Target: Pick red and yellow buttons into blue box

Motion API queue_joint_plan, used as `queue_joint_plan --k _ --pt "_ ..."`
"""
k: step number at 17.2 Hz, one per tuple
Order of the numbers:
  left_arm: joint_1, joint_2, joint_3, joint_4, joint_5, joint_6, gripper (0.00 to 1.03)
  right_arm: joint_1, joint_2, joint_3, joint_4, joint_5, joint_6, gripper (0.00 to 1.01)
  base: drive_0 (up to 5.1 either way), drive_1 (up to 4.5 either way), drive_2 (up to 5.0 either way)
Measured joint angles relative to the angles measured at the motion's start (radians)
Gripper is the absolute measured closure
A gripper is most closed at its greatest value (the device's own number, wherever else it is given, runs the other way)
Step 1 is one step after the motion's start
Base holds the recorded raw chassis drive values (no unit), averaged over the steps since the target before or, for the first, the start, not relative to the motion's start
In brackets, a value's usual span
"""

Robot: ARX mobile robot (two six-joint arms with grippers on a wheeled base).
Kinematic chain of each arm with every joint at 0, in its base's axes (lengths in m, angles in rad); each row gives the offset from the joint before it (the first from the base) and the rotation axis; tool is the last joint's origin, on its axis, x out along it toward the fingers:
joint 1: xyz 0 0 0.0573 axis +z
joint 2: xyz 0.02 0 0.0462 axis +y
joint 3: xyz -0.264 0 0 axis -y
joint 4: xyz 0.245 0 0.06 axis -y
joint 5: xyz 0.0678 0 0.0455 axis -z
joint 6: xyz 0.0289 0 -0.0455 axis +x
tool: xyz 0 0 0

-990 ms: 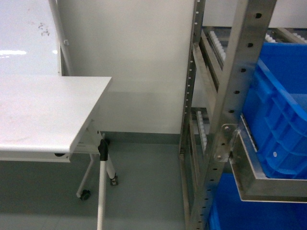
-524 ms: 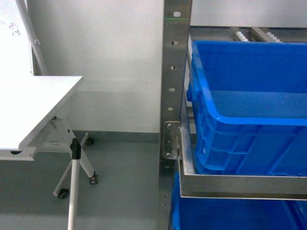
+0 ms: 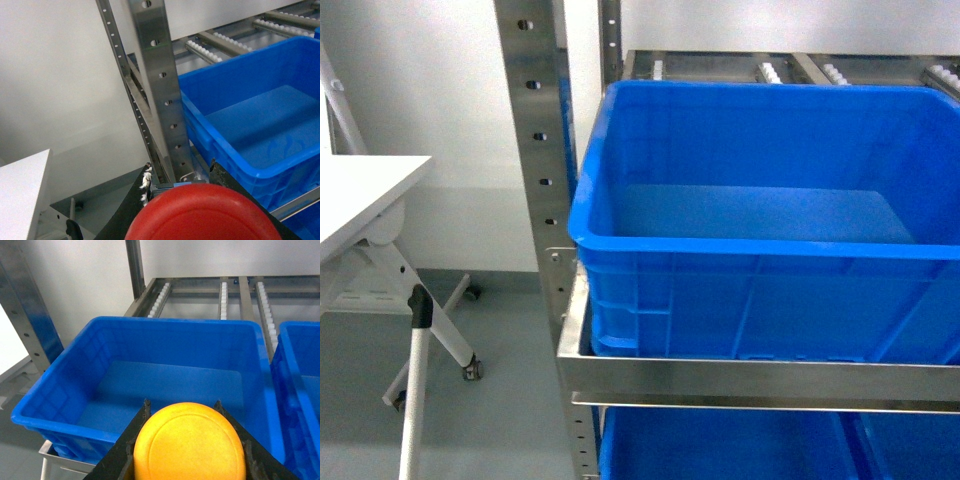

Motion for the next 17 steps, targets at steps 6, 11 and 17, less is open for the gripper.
queue_joint_plan --k 6,11,17 --pt "0.0 0.001 0.0 0.0 0.0 0.0 0.76 0.0 0.0 0.0 0.0 0.0 0.0 0.7 5.1 -2.31 -2.3" --pt "0.0 0.0 0.0 0.0 0.0 0.0 0.76 0.0 0.0 0.0 0.0 0.0 0.0 0.7 5.1 -2.35 -2.3" --pt "0.0 0.002 0.0 0.0 0.0 0.0 0.76 0.0 0.0 0.0 0.001 0.0 0.0 0.7 5.1 -2.36 -2.4"
